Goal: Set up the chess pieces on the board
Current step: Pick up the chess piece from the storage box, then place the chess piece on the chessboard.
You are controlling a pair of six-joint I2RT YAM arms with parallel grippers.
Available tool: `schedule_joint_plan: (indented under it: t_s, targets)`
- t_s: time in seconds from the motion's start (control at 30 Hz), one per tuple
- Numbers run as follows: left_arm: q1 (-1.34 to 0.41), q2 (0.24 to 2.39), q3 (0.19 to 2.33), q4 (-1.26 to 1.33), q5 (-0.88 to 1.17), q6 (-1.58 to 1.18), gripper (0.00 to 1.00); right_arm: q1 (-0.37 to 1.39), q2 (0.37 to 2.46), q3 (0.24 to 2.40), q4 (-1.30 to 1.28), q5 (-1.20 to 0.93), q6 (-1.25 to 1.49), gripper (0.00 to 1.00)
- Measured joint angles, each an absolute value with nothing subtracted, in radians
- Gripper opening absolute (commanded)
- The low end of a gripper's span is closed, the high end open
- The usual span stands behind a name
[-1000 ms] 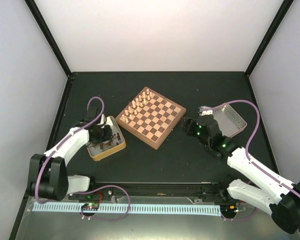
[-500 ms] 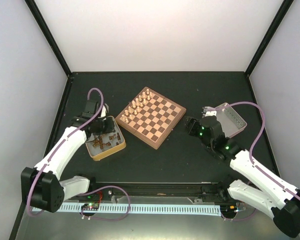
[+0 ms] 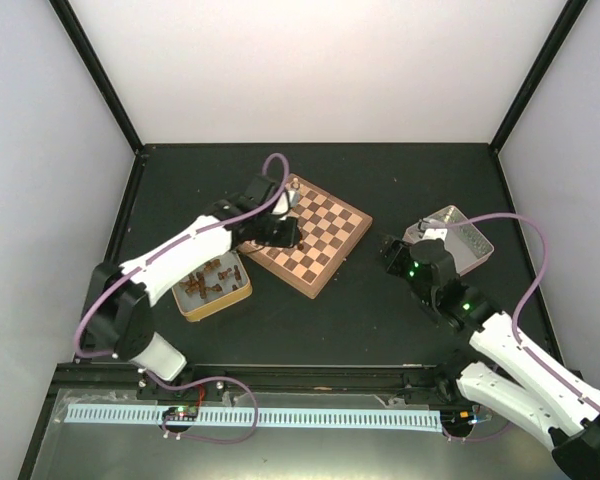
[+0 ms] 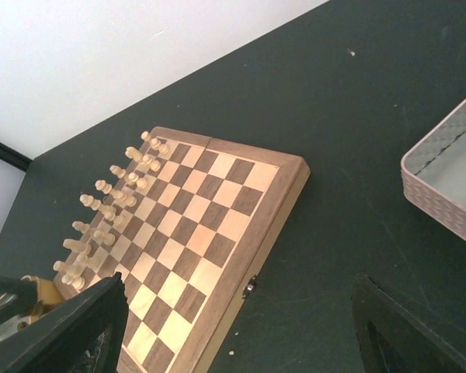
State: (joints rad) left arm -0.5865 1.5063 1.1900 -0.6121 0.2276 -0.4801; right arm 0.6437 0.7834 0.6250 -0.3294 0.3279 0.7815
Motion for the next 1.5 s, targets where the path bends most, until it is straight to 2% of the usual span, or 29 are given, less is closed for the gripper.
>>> schedule_joint_plan:
  t_s: [0.37,0.87,1.07,1.13,1.27,1.5]
  targets:
    - [-0.710,1.868,1.545,-0.640,0.196,-0.428,0.10,0.644,0.728,0.608,-0.369,0.374,0.792,0.79]
    - [-0.727,2.046,1.625,-0.691,0.183,-0.395,0.13,0.644,0.747,0.603,-0.385,0.383,0.791,0.79]
    - [-0.727,2.078,1.664,-0.707,0.167,-0.384,0.40,0.644,0.752,0.603,-0.385,0.383,0.791,0.79]
    - [-0.727,2.085,1.668,-0.710,0.162,-0.379,0.43,0.644,0.752,0.603,-0.385,0.383,0.791,0.79]
    - [-0.727,2.088,1.668,-0.719,0.160,-0.376,0.38,0.644,0.752,0.603,-0.386,0.383,0.791,0.79]
    - [-0.727,2.088,1.668,-0.735,0.162,-0.370,0.18,0.644,0.758,0.603,-0.385,0.383,0.791,0.79]
